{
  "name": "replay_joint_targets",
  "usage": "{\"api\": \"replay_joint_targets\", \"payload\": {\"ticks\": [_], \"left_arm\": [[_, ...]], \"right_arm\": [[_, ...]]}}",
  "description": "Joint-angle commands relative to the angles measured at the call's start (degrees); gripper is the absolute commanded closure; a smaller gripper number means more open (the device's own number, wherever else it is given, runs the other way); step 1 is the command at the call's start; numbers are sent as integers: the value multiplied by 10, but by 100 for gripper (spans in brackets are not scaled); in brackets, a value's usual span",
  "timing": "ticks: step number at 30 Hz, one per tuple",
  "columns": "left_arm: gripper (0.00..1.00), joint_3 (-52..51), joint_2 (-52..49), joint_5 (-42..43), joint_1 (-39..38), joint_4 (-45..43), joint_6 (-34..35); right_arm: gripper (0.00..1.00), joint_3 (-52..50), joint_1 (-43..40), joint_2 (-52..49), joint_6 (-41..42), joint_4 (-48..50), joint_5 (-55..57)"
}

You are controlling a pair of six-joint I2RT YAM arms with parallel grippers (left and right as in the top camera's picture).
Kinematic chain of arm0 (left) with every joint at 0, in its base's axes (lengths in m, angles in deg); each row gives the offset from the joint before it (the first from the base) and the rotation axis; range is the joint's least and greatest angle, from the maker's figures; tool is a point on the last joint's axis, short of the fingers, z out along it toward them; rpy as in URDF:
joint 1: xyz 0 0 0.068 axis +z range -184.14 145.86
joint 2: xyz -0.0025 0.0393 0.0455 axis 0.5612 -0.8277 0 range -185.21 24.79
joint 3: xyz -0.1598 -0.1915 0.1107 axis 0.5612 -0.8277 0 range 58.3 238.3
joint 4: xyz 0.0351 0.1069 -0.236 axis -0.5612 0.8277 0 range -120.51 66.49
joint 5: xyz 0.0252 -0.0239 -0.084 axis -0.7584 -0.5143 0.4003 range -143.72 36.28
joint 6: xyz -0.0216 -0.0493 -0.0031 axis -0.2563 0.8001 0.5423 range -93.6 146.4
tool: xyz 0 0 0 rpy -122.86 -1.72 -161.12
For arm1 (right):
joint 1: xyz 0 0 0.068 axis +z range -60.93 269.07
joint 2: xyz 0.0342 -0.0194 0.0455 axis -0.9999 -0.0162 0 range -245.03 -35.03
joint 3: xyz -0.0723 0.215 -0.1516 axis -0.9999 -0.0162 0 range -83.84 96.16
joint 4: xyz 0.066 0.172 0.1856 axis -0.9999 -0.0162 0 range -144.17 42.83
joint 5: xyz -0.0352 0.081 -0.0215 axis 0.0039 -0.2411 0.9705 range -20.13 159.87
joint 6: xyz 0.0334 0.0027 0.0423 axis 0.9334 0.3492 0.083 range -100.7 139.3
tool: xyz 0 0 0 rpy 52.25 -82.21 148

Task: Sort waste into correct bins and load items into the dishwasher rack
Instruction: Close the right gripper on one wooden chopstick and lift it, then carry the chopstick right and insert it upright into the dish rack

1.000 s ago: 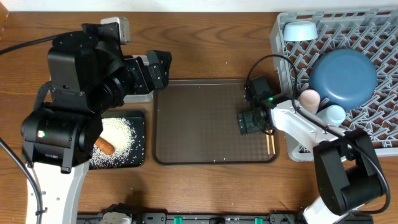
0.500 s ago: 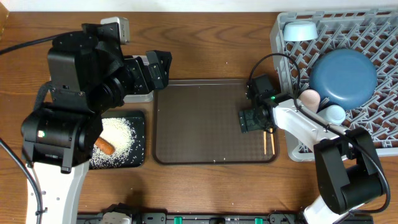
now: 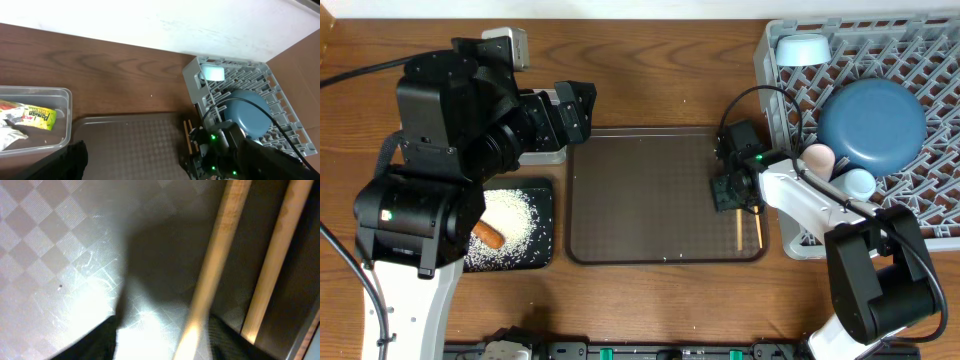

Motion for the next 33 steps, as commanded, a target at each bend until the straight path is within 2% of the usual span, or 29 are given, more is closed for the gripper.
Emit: {"api": "replay_joint_targets", "payload": {"ticks": [1, 3, 6, 10, 15, 18, 21, 23, 33], "left_arm": [[2, -1, 1, -7, 2, -1, 0], [2, -1, 1, -7, 2, -1, 0], [2, -1, 1, -7, 2, -1, 0], [2, -1, 1, -7, 2, -1, 0], [2, -1, 1, -7, 2, -1, 0], [2, -1, 1, -7, 2, -1, 0], [2, -1, 1, -7, 2, 0, 0], [2, -1, 1, -7, 2, -1, 0], [2, -1, 1, -7, 2, -1, 1]], "right_arm": [[52, -3, -4, -17, 2, -3, -21], [55, -3, -4, -17, 2, -4, -20], [67, -3, -4, -17, 2, -7, -17], [75, -4, -4, -17, 4, -9, -17], [78, -4, -4, -17, 4, -9, -17], [83, -4, -4, -17, 4, -9, -17], [95, -4, -4, -17, 4, -9, -17], [99, -4, -4, -17, 4, -10, -17], [99, 6, -4, -14, 3, -3, -18]]}}
